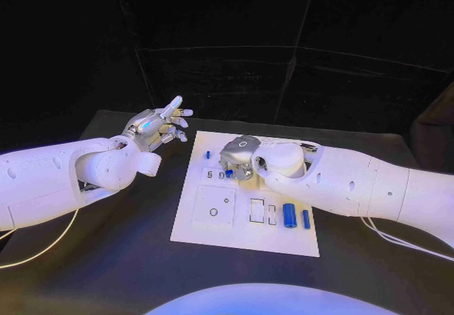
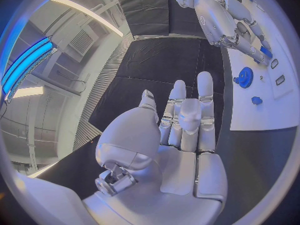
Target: Assemble the parts on the task board
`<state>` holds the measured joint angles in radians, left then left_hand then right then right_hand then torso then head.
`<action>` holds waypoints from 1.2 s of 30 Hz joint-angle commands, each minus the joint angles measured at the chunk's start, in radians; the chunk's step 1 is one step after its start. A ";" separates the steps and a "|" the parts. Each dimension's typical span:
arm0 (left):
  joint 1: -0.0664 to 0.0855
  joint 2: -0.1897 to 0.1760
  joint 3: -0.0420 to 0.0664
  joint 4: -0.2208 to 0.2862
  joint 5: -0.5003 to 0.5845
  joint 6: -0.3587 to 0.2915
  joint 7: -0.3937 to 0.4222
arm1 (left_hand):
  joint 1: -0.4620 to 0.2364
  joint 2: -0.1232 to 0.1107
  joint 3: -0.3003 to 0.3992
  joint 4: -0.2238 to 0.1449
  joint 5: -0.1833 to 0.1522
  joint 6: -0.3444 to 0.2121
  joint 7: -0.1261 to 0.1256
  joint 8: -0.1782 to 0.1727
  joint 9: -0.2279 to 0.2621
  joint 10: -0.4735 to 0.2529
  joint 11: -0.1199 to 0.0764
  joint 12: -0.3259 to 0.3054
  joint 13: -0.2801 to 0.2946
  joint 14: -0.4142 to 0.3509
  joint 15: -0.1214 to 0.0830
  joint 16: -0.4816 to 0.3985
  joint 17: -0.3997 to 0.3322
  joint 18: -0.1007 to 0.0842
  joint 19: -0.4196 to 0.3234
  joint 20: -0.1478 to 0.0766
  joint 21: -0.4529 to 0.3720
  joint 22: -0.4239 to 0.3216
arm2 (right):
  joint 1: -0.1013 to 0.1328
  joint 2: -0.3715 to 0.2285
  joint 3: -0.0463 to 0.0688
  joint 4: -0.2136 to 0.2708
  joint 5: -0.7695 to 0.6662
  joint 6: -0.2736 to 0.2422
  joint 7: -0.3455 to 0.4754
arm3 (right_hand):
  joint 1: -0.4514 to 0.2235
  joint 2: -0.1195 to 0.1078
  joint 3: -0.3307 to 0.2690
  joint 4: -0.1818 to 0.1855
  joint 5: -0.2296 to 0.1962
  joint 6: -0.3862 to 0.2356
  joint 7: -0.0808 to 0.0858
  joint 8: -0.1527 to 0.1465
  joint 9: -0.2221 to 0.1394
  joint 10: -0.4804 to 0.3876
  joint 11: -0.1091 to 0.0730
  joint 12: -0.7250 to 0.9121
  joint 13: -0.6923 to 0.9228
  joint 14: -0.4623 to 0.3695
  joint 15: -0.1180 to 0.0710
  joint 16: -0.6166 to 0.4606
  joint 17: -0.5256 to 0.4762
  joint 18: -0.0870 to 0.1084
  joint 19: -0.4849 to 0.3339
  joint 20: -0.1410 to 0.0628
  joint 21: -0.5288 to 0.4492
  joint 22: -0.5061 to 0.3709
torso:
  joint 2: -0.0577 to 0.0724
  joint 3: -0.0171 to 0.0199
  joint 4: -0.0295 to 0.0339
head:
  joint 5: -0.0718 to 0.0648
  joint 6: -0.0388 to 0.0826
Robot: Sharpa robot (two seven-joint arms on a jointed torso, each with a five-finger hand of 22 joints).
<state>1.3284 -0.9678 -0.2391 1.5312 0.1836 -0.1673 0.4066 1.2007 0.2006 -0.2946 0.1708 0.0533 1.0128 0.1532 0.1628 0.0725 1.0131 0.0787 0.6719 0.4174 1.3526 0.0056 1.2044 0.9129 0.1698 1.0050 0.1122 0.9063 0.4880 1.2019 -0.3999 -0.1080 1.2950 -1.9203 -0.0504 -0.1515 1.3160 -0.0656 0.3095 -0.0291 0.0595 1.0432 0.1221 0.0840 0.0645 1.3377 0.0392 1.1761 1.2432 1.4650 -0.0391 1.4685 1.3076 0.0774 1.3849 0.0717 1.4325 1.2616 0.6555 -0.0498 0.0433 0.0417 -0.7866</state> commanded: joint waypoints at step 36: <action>0.002 0.004 0.001 -0.003 0.001 0.009 -0.019 | 0.007 -0.001 0.000 -0.006 -0.004 -0.003 0.004 -0.003 0.000 -0.006 0.002 -0.007 -0.003 0.001 0.001 0.001 0.001 0.014 0.006 0.004 -0.004 -0.002 | 0.002 -0.021 0.000 0.016 -0.008 -0.059 0.052 | 0.076 0.004 0.046 -0.066 -0.006 0.000 -0.022 -0.019 0.001 -0.004 -0.019 -0.001 0.000 0.069 -0.016 0.000 0.100 -0.008 0.000 -0.012 -0.009 -0.007 | 0.000 -0.0001 0.0000 | -0.002 -0.003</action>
<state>1.3283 -0.9659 -0.2392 1.5279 0.1839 -0.1671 0.3891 1.2006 0.2006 -0.2945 0.1708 0.0533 1.0128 0.1532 0.1628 0.0725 1.0133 0.0789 0.6719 0.4165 1.3526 0.0056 1.2044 0.9127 0.1697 1.0050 0.1122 0.9063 0.4870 1.2019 -0.4213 -0.1081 1.3105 -1.9213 -0.0863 -0.1076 1.3832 -0.0588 0.3526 -0.0916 0.0595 1.0480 0.1018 0.0658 0.0654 1.3344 0.0283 1.1761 1.2443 1.4650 -0.0469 1.4686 1.3074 0.0773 1.3827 0.0661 1.4286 1.2560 0.6555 -0.0497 0.0432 0.0406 -0.7895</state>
